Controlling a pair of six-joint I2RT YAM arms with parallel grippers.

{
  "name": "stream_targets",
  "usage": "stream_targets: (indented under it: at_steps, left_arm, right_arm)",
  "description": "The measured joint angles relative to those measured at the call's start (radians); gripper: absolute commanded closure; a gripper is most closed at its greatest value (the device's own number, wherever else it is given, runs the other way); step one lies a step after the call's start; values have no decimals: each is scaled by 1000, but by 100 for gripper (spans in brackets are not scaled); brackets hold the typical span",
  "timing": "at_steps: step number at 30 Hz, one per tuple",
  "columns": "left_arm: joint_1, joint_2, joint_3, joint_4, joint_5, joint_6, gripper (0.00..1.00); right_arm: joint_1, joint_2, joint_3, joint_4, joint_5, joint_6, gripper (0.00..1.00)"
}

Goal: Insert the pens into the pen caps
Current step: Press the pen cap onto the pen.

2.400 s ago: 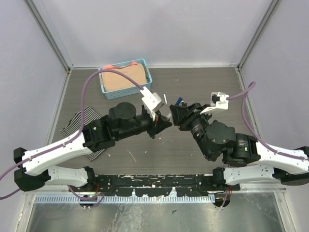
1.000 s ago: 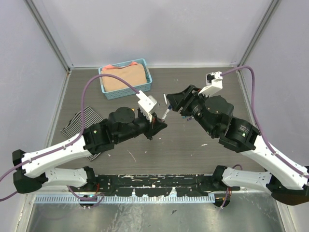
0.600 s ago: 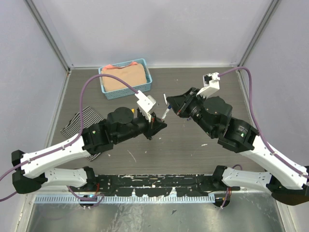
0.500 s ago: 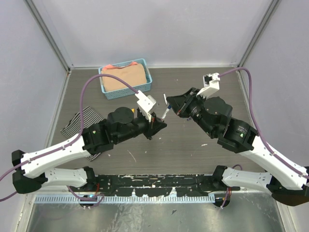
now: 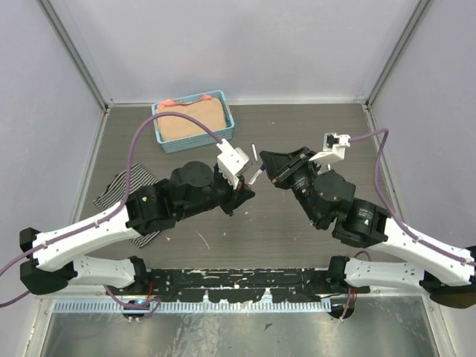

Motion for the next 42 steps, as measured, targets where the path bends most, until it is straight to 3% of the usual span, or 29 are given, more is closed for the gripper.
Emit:
stream_targets:
  at_steps: [6,14,21,34,42]
  left_arm:
    - [-6,0,46,-98,-6,55,100]
    - [-5,33,163,-309,-18,89,100]
    - [-6,30,154,-232,22,97,100]
    - [7,-59,-116,137,74,66,100]
    - [12,-122,-360,198,52,57,100]
  right_arm:
    - [105,6,-43,44,190,97,100]
    - [155,51,-49,53,272,187,100]
    - [193,31,7,15,331,124,99]
    - [264,58,154,-147,299,-187,45]
    - [270,-36,116,-208,306,-203,37]
